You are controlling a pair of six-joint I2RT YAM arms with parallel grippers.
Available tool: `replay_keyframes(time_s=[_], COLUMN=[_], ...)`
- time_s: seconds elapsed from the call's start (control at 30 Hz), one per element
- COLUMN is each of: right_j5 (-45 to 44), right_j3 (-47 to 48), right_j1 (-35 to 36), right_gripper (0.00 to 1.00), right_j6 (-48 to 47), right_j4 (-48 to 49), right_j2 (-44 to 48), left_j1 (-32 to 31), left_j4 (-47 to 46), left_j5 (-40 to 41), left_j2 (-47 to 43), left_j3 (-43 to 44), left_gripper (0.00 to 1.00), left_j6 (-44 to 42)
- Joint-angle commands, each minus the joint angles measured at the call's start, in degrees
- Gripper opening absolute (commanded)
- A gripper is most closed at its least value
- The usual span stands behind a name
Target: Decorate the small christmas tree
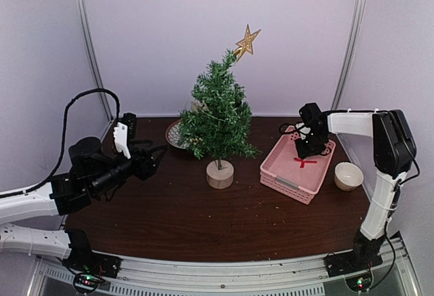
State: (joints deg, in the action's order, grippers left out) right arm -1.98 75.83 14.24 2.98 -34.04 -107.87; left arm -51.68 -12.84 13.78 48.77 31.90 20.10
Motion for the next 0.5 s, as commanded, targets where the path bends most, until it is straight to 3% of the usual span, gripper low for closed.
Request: replay_keyframes(time_s=[0.0,0.47], right_j5=[1.67,6.25], right_j3=[2.34,4.87], right_j1=[-2.12,-3.43], right_gripper=[0.39,0.25], right_j6=[-0.88,-1.87], right_j4=[-0.08,-1.46], right_j2=[-3.22,-8.68], left_j1=[0.18,0.18], left_j4=[-1.2,-1.32], left_j5=[1.22,2.03], left_j2=[-0.44,-0.94], left_j3=[-0.49,-0.65], left_gripper=[0.57,0.58], left_j6=[0.26,-0.83])
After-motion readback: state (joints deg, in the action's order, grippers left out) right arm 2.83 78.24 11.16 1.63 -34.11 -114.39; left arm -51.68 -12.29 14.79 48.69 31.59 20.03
